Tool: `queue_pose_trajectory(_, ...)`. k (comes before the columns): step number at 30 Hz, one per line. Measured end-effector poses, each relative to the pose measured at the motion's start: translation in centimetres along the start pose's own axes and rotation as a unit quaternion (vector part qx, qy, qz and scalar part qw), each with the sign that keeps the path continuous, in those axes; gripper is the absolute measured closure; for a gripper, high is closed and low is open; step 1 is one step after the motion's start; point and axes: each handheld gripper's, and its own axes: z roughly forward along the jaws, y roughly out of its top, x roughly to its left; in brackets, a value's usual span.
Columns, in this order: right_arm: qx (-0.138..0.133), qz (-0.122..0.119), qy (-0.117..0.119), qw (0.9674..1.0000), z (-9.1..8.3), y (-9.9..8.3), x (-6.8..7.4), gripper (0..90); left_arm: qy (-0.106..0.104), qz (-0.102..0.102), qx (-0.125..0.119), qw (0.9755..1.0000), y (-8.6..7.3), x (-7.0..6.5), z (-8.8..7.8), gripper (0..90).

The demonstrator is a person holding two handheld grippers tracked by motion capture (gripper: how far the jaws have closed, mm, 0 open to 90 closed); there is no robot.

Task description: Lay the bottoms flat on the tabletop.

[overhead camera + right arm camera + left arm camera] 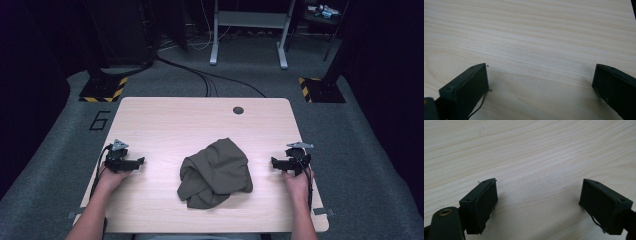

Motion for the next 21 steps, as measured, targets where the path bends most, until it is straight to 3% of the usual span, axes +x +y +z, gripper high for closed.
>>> queue_pose_trajectory(11, -0.003, -0.001, -0.003, 1.0, -0.14, -0.18, 0.3, 0.6, 0.0, 0.0, 0.0, 1.0, 0.01, 0.02, 0.0, 14.5)
queue_pose_trajectory(16, -0.02, -0.011, 0.008, 0.9997, -0.64, -0.5, 0.67, 15.4, 0.001, -0.002, -0.001, 1.0, 0.01, -0.02, 0.01, 14.5)
queue_pose_trajectory(21, -0.023, -0.014, 0.015, 0.9995, -0.69, -0.53, 0.92, 15.6, 0.003, -0.003, -0.001, 1.0, 0.05, -0.04, 0.05, 14.7)
